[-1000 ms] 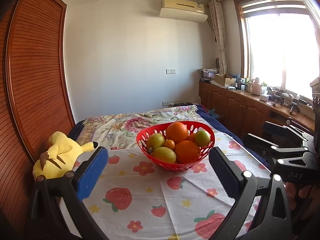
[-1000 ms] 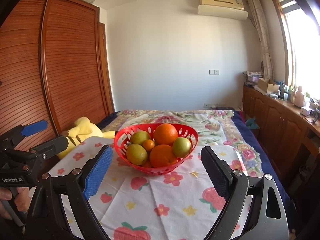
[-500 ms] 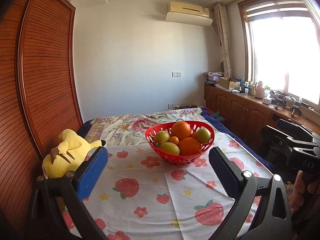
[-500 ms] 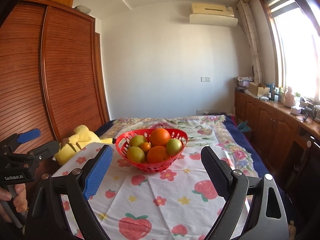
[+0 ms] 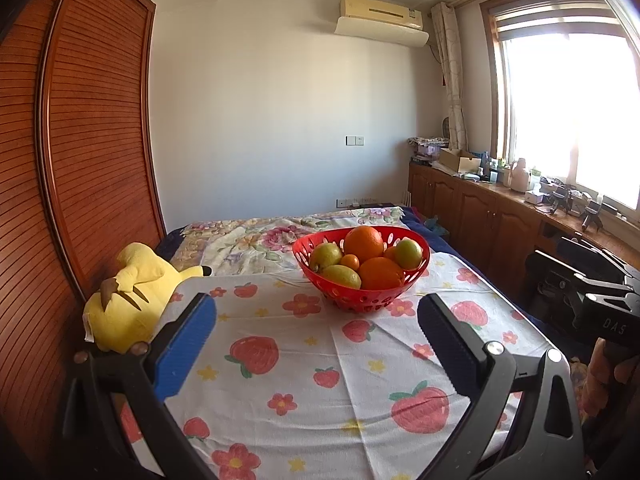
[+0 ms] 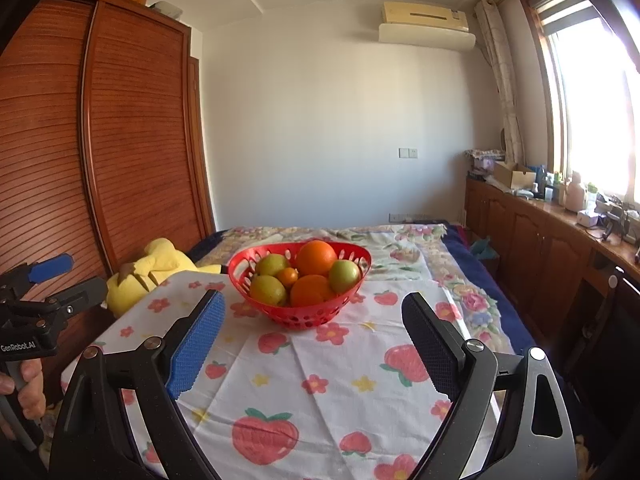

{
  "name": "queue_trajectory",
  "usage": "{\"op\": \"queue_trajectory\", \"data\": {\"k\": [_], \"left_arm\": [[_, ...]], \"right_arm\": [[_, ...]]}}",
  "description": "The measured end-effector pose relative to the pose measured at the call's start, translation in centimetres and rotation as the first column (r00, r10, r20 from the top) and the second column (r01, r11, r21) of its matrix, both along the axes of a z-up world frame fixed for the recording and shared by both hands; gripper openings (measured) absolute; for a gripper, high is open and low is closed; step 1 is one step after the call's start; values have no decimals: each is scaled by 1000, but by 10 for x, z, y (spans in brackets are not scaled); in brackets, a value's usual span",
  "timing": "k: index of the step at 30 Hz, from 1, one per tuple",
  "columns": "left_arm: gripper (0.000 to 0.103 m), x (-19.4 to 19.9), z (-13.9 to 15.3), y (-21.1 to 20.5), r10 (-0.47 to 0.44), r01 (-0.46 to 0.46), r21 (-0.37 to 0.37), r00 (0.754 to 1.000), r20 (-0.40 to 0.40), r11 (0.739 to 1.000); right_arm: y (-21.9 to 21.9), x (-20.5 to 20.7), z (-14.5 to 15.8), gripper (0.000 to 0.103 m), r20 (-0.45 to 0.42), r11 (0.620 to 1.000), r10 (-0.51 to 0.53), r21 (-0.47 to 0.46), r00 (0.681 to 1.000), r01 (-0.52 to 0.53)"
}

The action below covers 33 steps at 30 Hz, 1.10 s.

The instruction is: Organize fruits

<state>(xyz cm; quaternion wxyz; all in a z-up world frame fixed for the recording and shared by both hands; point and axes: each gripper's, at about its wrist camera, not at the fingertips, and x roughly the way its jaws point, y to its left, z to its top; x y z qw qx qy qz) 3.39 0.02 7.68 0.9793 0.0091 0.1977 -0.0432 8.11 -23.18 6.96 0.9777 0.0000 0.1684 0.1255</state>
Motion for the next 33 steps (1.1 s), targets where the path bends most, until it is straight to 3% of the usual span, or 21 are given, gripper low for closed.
{"op": "queue_trajectory", "data": {"k": [33], "left_arm": [[102,-6,0,3,-4,4,-17,1000,9,1000]], "right_arm": [[1,-2,-4,92,1,1000,3,-7,1000,-3]]}}
